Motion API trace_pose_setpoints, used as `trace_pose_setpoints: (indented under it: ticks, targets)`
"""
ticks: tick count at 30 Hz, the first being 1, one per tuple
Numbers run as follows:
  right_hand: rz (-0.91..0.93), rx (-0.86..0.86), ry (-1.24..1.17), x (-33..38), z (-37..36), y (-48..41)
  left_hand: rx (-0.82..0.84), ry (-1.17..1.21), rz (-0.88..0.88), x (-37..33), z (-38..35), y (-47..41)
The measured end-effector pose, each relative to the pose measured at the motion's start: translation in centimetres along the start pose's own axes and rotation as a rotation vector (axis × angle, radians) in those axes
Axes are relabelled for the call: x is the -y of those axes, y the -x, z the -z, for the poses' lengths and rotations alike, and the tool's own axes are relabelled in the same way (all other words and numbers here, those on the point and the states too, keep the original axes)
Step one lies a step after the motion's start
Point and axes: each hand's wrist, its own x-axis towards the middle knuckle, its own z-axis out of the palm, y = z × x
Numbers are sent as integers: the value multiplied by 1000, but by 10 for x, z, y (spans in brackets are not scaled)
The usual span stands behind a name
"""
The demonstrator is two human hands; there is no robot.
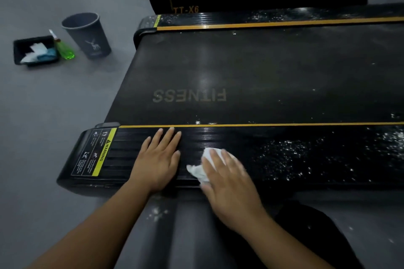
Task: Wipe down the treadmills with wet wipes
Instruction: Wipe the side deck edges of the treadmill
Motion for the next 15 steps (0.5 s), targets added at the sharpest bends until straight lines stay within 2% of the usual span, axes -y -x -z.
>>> trace_pose_setpoints:
  ticks: [3,5,10,15]
  targets:
    - [-156,-96,40,-27,0,-8,9,6,78,-24,0,2]
    - [-232,-99,1,-16,-2,-22,-13,-9,18,-35,-5,8]
    - [-10,-127,5,-4,-12,19,5,-22,-101,-34,-9,17]
    - [-325,-162,-8,-25,-1,-9,61,-63,-118,-35,-4,11]
